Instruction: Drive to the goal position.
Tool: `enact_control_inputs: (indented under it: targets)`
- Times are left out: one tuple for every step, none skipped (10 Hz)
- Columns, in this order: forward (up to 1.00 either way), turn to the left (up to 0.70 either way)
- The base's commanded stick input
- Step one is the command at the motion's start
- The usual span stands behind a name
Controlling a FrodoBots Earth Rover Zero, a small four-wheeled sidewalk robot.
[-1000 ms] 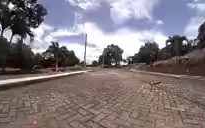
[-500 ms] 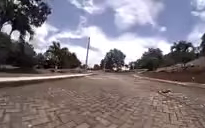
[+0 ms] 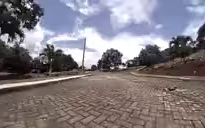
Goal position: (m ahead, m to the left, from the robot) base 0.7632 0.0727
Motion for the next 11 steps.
enact_control_inputs:
  targets:
    - [1.00, 0.00]
    - [1.00, 0.00]
    - [1.00, 0.00]
    - [1.00, 0.00]
    - [1.00, 0.00]
    - [1.00, 0.00]
    - [1.00, 0.00]
    - [1.00, 0.00]
    - [1.00, 0.00]
    - [1.00, 0.00]
    - [1.00, 0.00]
